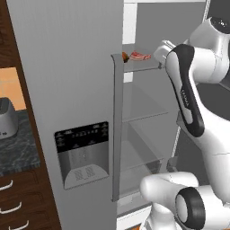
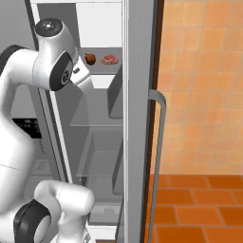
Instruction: Place one bell pepper and one steak in each tupperware on the nearby counter, to pack two identical lunches.
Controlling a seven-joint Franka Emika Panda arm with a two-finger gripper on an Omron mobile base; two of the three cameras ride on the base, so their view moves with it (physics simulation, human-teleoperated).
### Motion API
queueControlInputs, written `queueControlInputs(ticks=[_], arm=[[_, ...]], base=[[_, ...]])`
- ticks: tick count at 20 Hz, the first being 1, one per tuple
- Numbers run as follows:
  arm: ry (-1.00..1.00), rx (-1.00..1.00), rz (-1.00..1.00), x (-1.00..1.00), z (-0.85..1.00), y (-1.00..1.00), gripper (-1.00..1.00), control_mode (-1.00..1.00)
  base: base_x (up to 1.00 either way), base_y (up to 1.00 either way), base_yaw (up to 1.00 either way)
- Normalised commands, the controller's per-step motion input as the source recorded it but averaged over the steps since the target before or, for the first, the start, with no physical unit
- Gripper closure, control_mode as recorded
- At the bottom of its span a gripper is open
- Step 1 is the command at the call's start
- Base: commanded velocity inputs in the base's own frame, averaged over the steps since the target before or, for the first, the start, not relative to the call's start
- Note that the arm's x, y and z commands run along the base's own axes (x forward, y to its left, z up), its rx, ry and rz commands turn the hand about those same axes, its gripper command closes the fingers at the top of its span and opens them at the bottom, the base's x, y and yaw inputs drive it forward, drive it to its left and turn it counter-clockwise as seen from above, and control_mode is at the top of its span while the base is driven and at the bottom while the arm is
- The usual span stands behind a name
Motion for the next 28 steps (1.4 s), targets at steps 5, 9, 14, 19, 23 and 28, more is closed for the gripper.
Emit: queueControlInputs(ticks=[5,9,14,19,23,28], arm=[[0.03,-0.01,0.02,0.63,0.00,-0.10,-1.00,-1.00],[0.01,0.00,0.00,0.66,0.00,-0.02,-1.00,-1.00],[0.00,0.00,0.02,0.73,0.00,-0.03,-1.00,-1.00],[0.00,0.00,0.04,0.72,0.00,-0.09,-1.00,-1.00],[-0.03,-0.04,0.06,0.59,-0.10,-0.11,-1.00,-1.00],[-0.16,-0.10,0.16,0.61,-0.28,-0.03,-1.00,-1.00]], base=[[0.00,0.00,0.00],[0.00,0.00,0.00],[0.00,0.00,0.00],[0.00,0.00,0.00],[0.00,0.00,0.00],[0.00,0.00,0.00]])
